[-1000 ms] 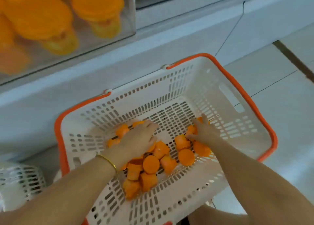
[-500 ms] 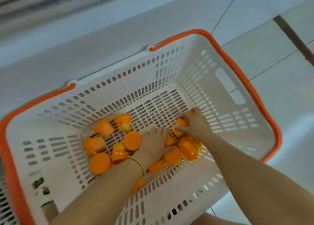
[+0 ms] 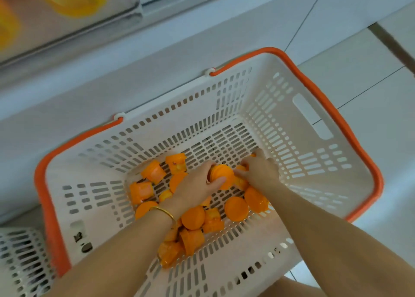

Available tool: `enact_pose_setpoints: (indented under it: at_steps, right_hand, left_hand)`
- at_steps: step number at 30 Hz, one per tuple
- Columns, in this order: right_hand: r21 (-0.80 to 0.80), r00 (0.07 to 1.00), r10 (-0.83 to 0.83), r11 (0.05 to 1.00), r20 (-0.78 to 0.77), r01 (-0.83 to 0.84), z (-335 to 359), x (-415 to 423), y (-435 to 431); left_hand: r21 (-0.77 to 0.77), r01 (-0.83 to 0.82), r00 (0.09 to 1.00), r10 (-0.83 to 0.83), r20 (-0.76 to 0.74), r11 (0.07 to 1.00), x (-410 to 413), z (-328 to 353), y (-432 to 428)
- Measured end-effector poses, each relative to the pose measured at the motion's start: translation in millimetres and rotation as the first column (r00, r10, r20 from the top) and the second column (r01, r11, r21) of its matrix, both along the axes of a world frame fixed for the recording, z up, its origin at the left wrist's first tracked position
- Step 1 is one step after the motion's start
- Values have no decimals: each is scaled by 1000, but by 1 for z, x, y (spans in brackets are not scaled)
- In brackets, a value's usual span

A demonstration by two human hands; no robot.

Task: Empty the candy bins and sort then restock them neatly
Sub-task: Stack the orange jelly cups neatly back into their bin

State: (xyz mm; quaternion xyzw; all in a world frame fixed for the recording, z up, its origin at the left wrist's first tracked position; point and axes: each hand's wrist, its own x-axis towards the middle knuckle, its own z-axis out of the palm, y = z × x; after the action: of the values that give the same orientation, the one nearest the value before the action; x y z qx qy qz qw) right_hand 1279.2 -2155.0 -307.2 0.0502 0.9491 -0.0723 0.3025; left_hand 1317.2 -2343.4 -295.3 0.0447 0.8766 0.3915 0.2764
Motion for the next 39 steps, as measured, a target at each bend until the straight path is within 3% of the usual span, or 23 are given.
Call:
enact_pose_setpoints:
  at_steps: [4,9,12,18,21,23,25,27,32,36,39]
  right_hand:
    - [-85,995,-81,994,-60,76,5,7,-2]
    - [-411,925,-362,866,-118,286,49,0,-14]
    - [-545,897,-405,799,-176,254,97,-9,-25]
    - [-813,780,-556,572,-287,108,235,1,-62]
    - [-878,701,-621,478,-352,-18,294,18,-76]
    - [-863,647,-622,491,-441,-117,324,24,-84]
    - [-797,608,-562,566,-561,-211,354,24,-97]
    - [-742,582,-507,608,-636,-281,386,22,-119]
    - [-469,488,-208,724,-848,-506,432,-16,-198]
    - [-155,493,137,849,-859,-506,431,-60,-257]
    - [-9,454,242,875,-858,-484,420,-83,-289]
  left_hand:
    - [93,-145,982,132,139,985,-1,25,-11]
    - [104,-165,977,148,154,981,-8,79,-32]
    - [145,-202,978,191,86,969,-9,134,-42]
    - [110,-236,968,244,-66,966,-6,259,-65]
    - [230,-266,951,294,-96,936,5,319,-83]
    - [348,-312,923,369,-109,884,11,354,-100]
    - [441,-360,893,441,-93,822,15,388,-120]
    - [434,-405,859,498,-121,804,14,413,-143]
    - [180,-569,740,595,-314,802,-7,439,-207]
    - [-11,-676,687,624,-374,737,-36,419,-255]
    - [-146,-704,683,607,-407,695,-57,407,-269]
